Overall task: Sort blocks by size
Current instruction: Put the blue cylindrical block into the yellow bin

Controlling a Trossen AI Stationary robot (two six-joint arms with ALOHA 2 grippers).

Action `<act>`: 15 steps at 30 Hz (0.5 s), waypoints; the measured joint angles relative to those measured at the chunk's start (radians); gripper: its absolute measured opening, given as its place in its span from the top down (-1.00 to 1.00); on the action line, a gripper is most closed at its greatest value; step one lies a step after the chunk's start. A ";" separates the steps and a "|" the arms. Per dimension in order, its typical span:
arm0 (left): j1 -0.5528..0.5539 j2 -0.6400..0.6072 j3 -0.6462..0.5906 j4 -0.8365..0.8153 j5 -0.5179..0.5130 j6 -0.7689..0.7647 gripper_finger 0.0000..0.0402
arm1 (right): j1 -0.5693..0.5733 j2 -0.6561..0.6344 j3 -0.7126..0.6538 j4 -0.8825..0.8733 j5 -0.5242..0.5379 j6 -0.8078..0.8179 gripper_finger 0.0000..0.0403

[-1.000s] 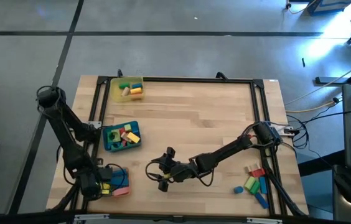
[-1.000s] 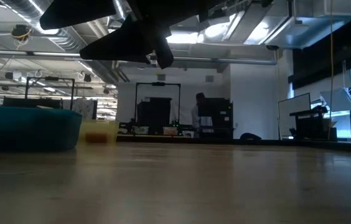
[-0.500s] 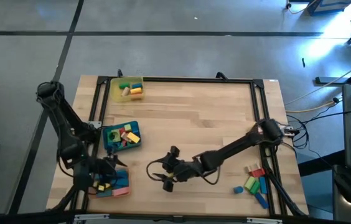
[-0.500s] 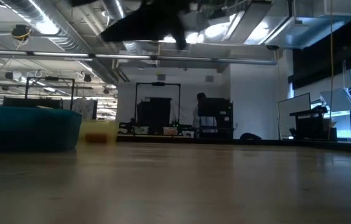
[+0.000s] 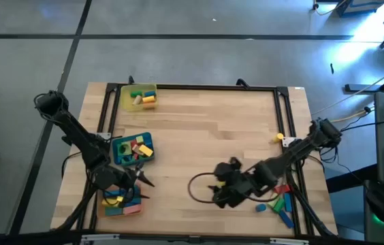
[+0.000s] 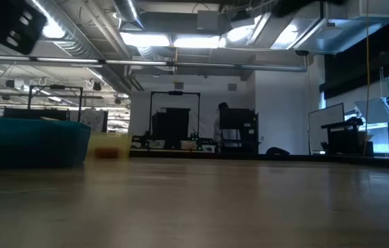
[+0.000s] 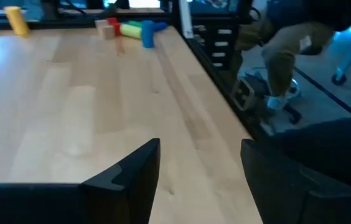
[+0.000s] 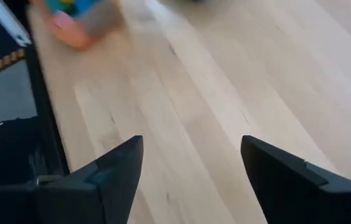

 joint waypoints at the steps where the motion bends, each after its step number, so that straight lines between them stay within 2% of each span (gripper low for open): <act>1: 0.013 0.000 -0.014 0.022 0.000 0.004 -0.03 | 0.013 -0.015 0.000 -0.050 -0.008 0.063 -0.35; 4: 0.042 0.000 -0.050 0.071 0.000 -0.007 -0.03 | 0.056 -0.041 0.000 -0.203 -0.054 0.262 -0.35; 8: 0.055 0.000 -0.070 0.064 0.001 -0.032 -0.03 | 0.121 -0.046 0.000 -0.367 -0.193 0.533 -0.35; 15: 0.052 0.000 -0.070 0.057 0.002 -0.030 -0.03 | 0.226 -0.035 -0.001 -0.531 -0.363 0.893 -0.35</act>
